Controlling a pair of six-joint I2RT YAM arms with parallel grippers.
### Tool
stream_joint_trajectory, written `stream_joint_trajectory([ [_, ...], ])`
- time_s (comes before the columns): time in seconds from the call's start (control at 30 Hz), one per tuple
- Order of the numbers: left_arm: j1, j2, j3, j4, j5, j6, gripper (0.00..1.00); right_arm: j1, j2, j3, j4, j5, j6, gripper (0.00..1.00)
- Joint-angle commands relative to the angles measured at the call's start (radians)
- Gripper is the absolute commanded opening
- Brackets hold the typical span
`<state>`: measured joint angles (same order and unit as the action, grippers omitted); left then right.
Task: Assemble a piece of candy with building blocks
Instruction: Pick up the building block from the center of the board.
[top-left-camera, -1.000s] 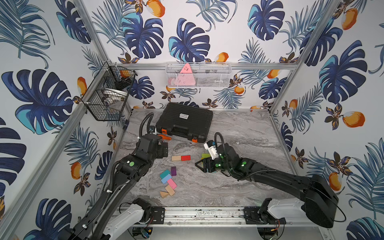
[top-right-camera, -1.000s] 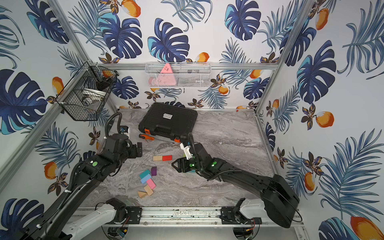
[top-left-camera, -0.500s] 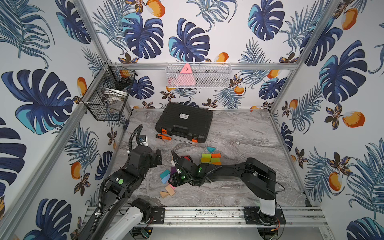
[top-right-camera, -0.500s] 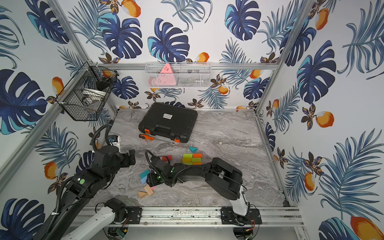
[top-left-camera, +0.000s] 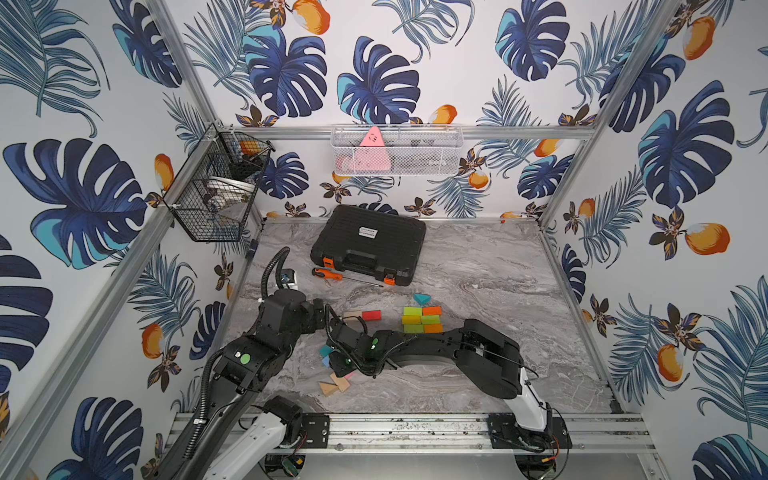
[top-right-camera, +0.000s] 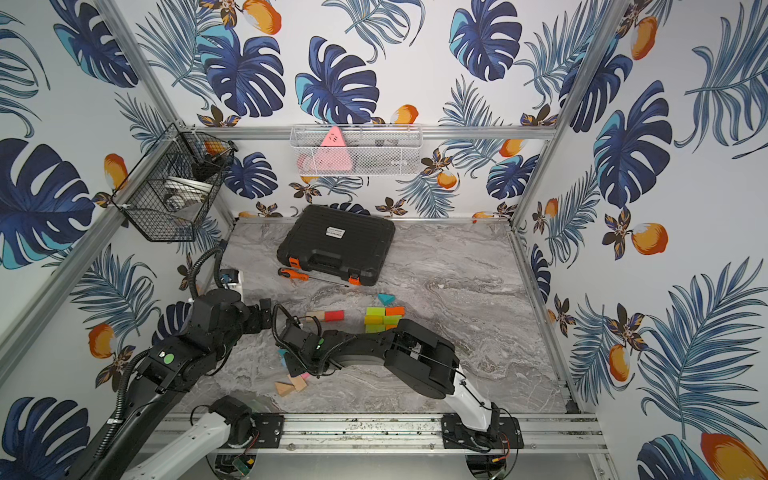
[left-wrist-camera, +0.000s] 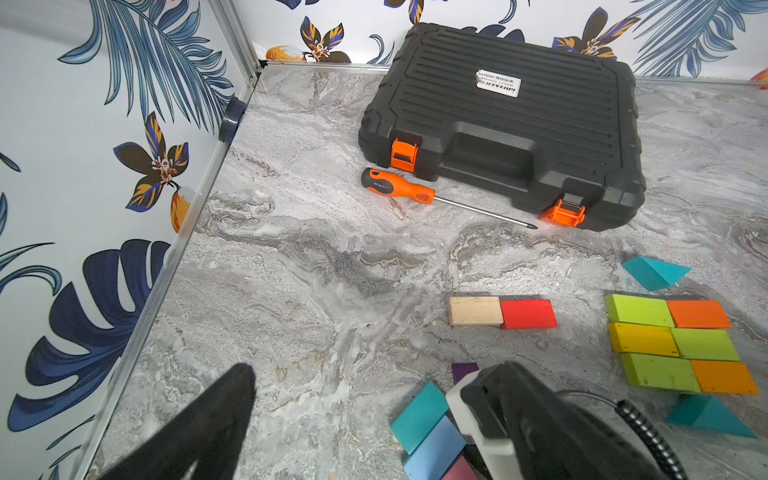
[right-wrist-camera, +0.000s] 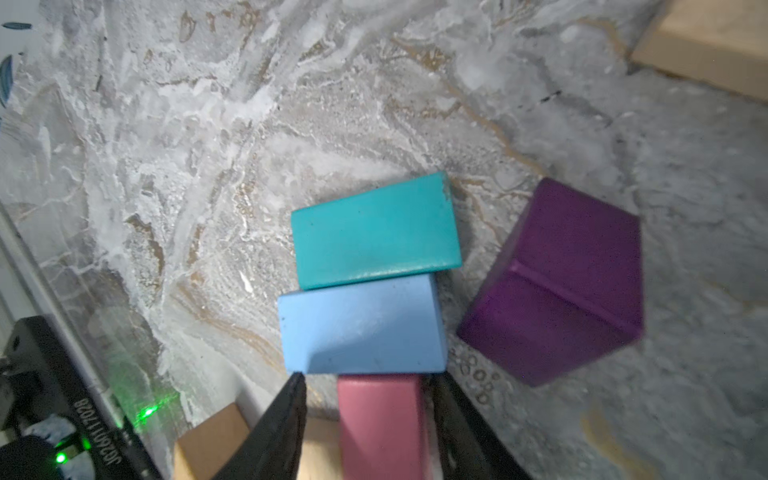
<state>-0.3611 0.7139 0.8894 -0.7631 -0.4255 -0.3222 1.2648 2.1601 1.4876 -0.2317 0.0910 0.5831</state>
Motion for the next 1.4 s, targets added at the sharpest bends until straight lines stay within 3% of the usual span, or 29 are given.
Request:
stream_joint_trajectory([
  [0.0,0.001,0.003,0.001,0.013,0.008,-0.015,0.97,0.005,0.009,-0.004,-0.18,0.074,-0.04,0.46],
  [0.13,0.001,0.013,0.004,0.01,0.009,-0.015,0.96,0.013,0.011,-0.011,-0.205,0.084,-0.074,0.41],
  [0.47,0.002,0.019,0.002,0.006,0.007,-0.017,0.96,0.027,-0.032,-0.07,-0.277,0.185,-0.146,0.41],
  [0.67,0.0,0.023,0.006,0.003,0.008,-0.029,0.97,0.028,-0.131,-0.212,-0.171,0.125,-0.243,0.44],
  [0.83,0.001,0.025,0.006,0.005,0.005,-0.029,0.97,0.025,-0.153,-0.205,-0.179,0.132,-0.292,0.44],
  [1.07,0.001,0.013,0.005,0.003,-0.01,-0.027,0.97,-0.005,-0.165,-0.215,-0.117,0.065,-0.341,0.3],
  [1.37,0.001,0.013,0.007,0.004,-0.024,-0.026,0.97,-0.162,-0.249,-0.256,-0.022,-0.122,-0.523,0.16],
])
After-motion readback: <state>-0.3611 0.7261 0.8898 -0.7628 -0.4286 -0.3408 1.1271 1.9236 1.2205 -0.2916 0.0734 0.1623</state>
